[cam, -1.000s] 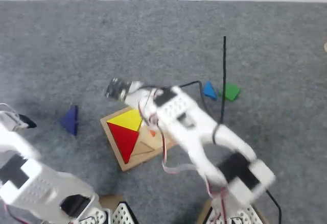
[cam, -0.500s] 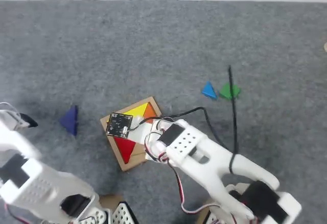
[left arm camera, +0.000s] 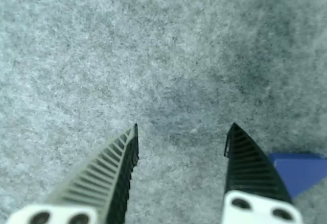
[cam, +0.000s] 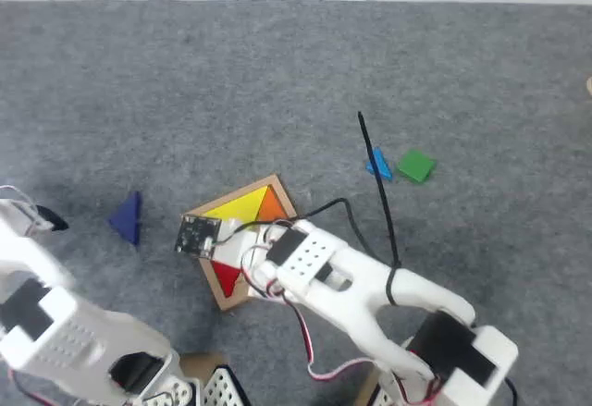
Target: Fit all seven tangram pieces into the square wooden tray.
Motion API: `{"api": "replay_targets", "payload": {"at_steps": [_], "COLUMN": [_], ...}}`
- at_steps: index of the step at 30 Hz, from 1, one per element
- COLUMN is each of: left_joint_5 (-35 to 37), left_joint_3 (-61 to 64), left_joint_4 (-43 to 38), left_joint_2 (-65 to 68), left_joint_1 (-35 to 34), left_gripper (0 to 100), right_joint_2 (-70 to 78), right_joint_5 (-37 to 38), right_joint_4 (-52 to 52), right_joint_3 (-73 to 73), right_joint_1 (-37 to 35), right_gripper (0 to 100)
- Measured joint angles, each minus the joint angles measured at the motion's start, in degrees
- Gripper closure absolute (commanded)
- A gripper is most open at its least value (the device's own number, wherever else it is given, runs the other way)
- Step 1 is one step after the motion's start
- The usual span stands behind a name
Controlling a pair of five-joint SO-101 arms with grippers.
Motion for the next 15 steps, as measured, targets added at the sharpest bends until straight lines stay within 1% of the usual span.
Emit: {"api": "replay_targets", "payload": {"at_steps": [7, 15], "left_joint_5": [0.0, 0.0], "left_joint_3": [0.0, 0.0], "left_joint_4": [0.0, 0.0], "left_joint_2": [0.0, 0.0], "left_joint_1": [0.0, 0.0], "left_gripper": [74, 74], "right_joint_2": [5.7, 12.0], "right_joint_5": [1.2, 2.4], "right_joint_4": [0.0, 3.5], "right_joint_3": [-6.7, -17.0], "right_joint_1": [3.3, 5.0], "right_gripper": [66.3, 66.3]}}
